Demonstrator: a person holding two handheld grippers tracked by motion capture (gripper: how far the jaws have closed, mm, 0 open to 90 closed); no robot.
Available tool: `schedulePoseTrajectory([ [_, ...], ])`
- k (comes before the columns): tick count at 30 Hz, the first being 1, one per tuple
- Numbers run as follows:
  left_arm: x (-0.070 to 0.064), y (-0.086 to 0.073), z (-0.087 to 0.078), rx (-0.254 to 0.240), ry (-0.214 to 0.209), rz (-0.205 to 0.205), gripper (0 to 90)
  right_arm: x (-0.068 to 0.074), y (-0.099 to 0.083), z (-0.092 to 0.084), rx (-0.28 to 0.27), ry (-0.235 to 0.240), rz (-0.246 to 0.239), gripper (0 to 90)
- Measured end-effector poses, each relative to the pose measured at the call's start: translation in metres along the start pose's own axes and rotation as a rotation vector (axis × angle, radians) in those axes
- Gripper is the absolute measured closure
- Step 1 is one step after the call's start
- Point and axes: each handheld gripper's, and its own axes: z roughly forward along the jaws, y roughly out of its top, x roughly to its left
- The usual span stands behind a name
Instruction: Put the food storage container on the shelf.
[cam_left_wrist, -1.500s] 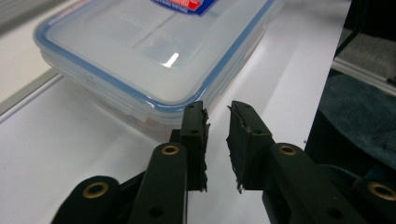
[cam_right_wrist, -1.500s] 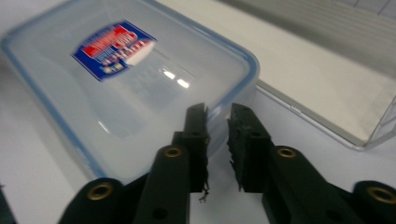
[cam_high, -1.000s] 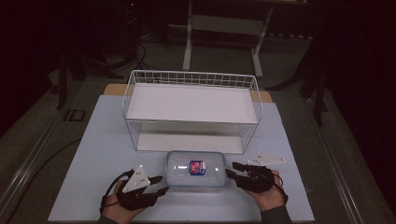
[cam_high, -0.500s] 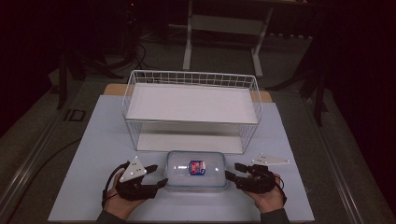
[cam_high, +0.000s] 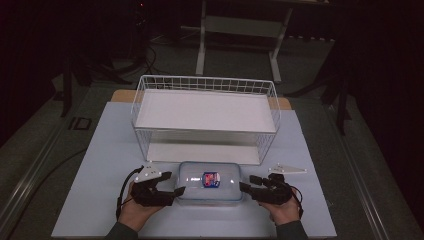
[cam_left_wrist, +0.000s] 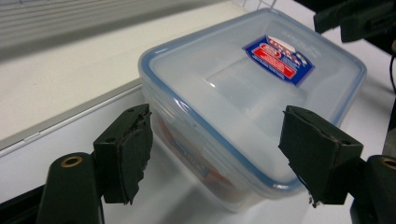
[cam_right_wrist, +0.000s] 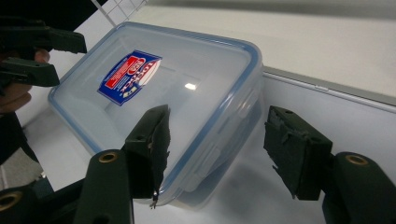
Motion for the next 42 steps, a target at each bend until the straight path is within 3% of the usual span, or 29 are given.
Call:
schedulePoseTrajectory([
  [6, 0.006, 0.002, 0.011, 0.02, -0.024, -0.052, 24.3, -0.006, -0.001, 0.002, -0.003, 0.013, 0.033, 38.0],
  [10, 0.006, 0.002, 0.015, 0.021, -0.041, -0.065, 23.5, -0.01, -0.002, 0.005, 0.002, 0.038, 0.063, 35.8],
  [16, 0.01, 0.001, 0.018, 0.028, -0.079, -0.114, 23.1, -0.009, -0.004, 0.012, 0.025, 0.065, 0.069, 34.5],
  [20, 0.015, -0.001, 0.019, 0.038, -0.121, -0.172, 22.9, -0.009, -0.004, 0.016, 0.035, 0.096, 0.088, 34.1],
  [24, 0.016, -0.001, 0.021, 0.051, -0.144, -0.19, 22.1, -0.012, -0.004, 0.019, 0.037, 0.122, 0.112, 34.0],
  [27, 0.018, -0.002, 0.023, 0.069, -0.182, -0.233, 21.8, -0.014, -0.004, 0.02, 0.042, 0.143, 0.133, 34.2],
  [32, 0.018, -0.002, 0.023, 0.083, -0.189, -0.243, 21.3, -0.019, -0.006, 0.022, 0.052, 0.191, 0.178, 35.3],
  [42, 0.022, -0.002, 0.02, 0.099, -0.205, -0.289, 27.1, -0.024, -0.006, 0.024, 0.065, 0.225, 0.219, 35.2],
])
